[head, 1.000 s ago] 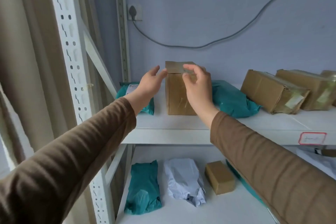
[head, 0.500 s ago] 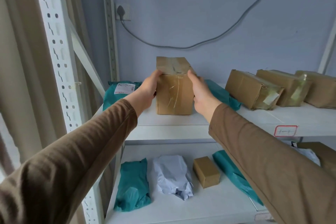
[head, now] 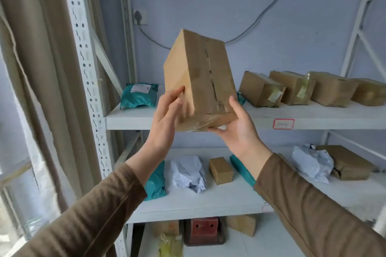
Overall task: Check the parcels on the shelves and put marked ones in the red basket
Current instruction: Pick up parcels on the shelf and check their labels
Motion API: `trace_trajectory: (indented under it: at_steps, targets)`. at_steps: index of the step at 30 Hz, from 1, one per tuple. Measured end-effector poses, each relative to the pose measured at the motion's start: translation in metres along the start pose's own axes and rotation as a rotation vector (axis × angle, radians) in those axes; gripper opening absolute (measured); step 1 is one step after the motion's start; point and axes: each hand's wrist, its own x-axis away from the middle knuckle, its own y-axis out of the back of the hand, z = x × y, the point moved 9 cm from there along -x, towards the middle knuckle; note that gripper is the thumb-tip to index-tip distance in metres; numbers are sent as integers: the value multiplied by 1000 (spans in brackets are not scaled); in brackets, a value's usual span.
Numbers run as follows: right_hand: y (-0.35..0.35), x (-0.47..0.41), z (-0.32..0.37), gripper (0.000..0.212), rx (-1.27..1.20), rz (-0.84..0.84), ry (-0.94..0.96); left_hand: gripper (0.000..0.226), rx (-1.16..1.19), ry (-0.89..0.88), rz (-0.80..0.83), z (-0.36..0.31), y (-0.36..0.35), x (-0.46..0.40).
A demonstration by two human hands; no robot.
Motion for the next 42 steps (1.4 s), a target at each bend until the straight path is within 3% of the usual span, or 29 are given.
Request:
trace_trajectory:
  at_steps: [4, 6, 9, 12, 14, 16, 19, 24, 29, 33, 38, 42]
  targets:
    - [17, 50, -1, 43, -133, 44, -34, 43, -114, -115, 48, -24, -9, 31]
    - [26, 63, -2, 42, -170, 30, -31, 65, -224, -77, -1, -28, -9, 38]
    - [35, 71, -2, 49, -171, 27, -46, 109, -231, 127, -38, -21, -10, 45]
    - [38, 73, -2, 48, -150, 40, -76, 105, -33, 183, -13, -21, -23, 48]
    - [44, 72, -1, 46, -126, 40, -82, 116, 14, 173, -1, -23, -28, 48]
    - [52, 69, 3, 40, -96, 35, -59, 132, -7, 155, 36, -20, -26, 48]
    - [66, 65, 9, 25, -5, 22, -18, 138, -149, 95, 118, -15, -20, 55]
    - [82, 54, 10, 32, 188, 3, 8, 134, -496, -69, 133, 2, -16, 72]
    - [83, 53, 2, 28, 202, -46, -2, 131, -414, -20, 114, 18, -17, 69]
    - [69, 56, 0, 29, 217, -103, -9, 95, -397, 20, 92, 29, -23, 59]
    - [37, 60, 14, 26, 318, -168, 65, 111, -31, 249, 127, 50, -26, 44]
    - [0, 65, 39, 12, 387, -88, 141, 85, 389, 452, 91, 40, -36, 41]
